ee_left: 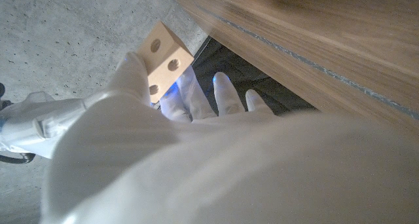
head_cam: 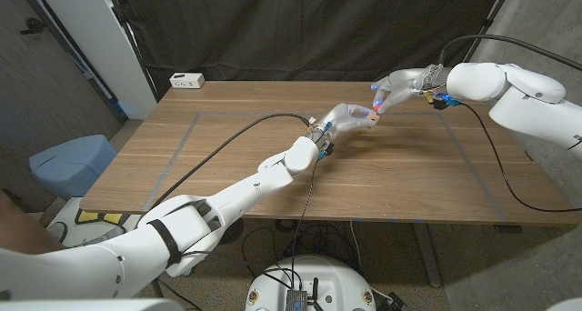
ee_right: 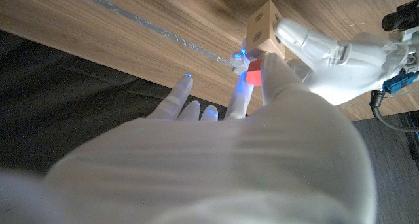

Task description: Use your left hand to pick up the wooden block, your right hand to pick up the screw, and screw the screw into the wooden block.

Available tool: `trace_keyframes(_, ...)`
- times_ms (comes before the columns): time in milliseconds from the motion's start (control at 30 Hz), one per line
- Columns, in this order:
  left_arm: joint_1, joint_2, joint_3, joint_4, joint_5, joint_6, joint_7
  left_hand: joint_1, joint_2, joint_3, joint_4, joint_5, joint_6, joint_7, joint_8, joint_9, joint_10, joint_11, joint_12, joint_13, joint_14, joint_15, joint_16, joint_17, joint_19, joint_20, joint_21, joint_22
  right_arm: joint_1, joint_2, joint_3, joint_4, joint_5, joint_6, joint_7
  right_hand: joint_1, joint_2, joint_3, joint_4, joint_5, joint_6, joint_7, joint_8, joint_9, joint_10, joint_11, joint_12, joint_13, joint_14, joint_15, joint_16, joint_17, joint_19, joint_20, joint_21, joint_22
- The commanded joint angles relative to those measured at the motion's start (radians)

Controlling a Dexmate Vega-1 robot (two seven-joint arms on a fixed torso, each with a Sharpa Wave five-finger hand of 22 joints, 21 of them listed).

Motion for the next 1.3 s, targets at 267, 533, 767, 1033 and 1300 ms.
trace_keyframes(267,-0.003,-0.001,0.001,0.003,0.0,0.001,0.002,0.044,0.057,0.007,0.009,0.004,0.074,0.019,0.007,0.005,0.007,-0.001,0.004,0.004,0.012,-0.103,-0.003,0.004,0.005,0.001,0.001,0.003,-0.003,0.007,-0.002,0.002,0.0,-0.005,-0.017,-0.003,0.014,-0.011,0.003,0.001,0.038,0.011,0.021,0.005,0.029,0.001,0.008,0.003,0.017,-0.032,0.004,0.005,0.019,-0.043,-0.004,0.001)
trace_keyframes(533,-0.003,-0.001,0.001,0.005,-0.001,-0.001,0.003,0.044,0.058,0.009,0.009,0.004,0.074,0.018,0.006,0.005,0.006,-0.001,0.003,0.004,0.013,-0.1,-0.003,0.004,0.006,0.003,0.002,0.003,-0.01,0.008,-0.004,-0.003,-0.001,-0.012,-0.025,-0.016,0.015,-0.018,0.009,0.0,0.052,0.016,0.026,0.002,0.042,0.003,0.008,0.003,0.025,-0.033,0.004,0.006,0.026,-0.043,-0.005,0.002)
trace_keyframes(767,0.0,0.001,0.0,0.002,-0.001,0.001,0.004,0.045,0.058,0.011,0.008,0.005,0.069,0.019,0.004,0.005,0.006,-0.001,0.002,0.004,0.013,-0.101,-0.004,0.004,0.006,0.002,0.002,0.003,-0.016,0.01,-0.009,-0.011,-0.015,-0.028,-0.037,-0.027,0.018,-0.023,0.014,-0.001,0.067,0.023,0.03,-0.003,0.053,0.007,0.008,0.003,0.033,-0.034,0.004,0.007,0.032,-0.044,-0.005,0.002)
trace_keyframes(1033,0.004,0.006,-0.001,-0.008,0.001,0.004,0.007,0.045,0.058,0.012,0.007,0.005,0.069,0.017,0.004,0.005,0.007,-0.001,0.002,0.005,0.015,-0.101,-0.004,0.004,0.006,0.004,0.002,0.003,-0.018,0.012,-0.02,-0.023,-0.044,-0.043,-0.044,-0.053,0.024,-0.034,0.024,-0.001,0.091,0.033,0.036,-0.009,0.071,0.009,0.008,0.002,0.047,-0.039,0.006,0.007,0.043,-0.044,-0.005,0.002)
trace_keyframes(1300,0.007,0.006,-0.001,-0.01,0.003,0.004,0.009,0.044,0.058,0.013,0.008,0.005,0.07,0.017,0.004,0.005,0.007,-0.001,0.002,0.006,0.016,-0.102,-0.005,0.004,0.006,0.003,0.002,0.003,-0.03,0.012,-0.016,-0.034,-0.053,-0.054,-0.06,-0.066,0.028,-0.042,0.027,0.001,0.116,0.042,0.043,-0.016,0.092,0.009,0.009,0.002,0.061,-0.041,0.006,0.006,0.057,-0.044,-0.004,0.002)
